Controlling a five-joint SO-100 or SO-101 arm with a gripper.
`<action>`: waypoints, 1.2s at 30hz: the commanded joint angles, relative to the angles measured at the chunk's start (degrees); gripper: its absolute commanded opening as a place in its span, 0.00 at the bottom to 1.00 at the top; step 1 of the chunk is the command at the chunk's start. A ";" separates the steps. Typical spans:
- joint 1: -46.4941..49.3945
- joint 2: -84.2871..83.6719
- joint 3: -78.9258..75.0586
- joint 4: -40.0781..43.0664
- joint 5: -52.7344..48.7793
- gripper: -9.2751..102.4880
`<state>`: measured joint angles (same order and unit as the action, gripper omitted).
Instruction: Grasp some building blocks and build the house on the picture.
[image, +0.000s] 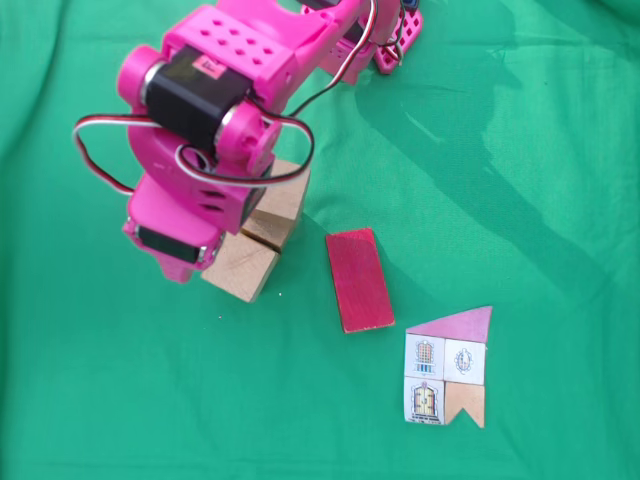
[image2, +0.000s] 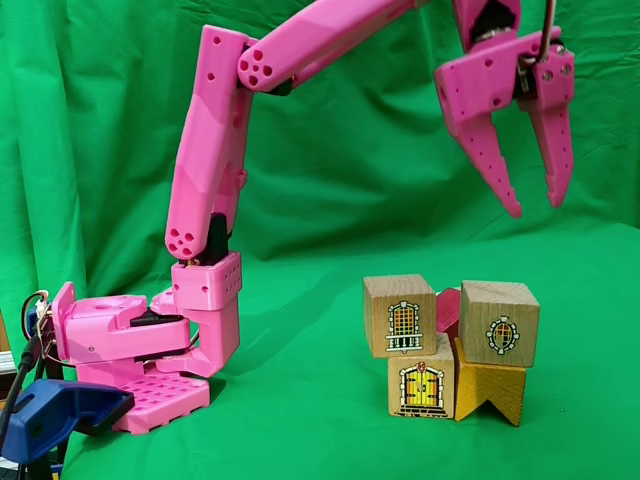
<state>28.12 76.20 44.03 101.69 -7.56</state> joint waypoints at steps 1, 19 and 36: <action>0.18 4.92 1.93 4.57 -0.18 0.14; 0.18 28.48 42.89 4.48 -0.26 0.08; -0.44 30.15 61.61 2.46 -0.18 0.08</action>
<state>28.12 108.54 105.82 101.69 -7.65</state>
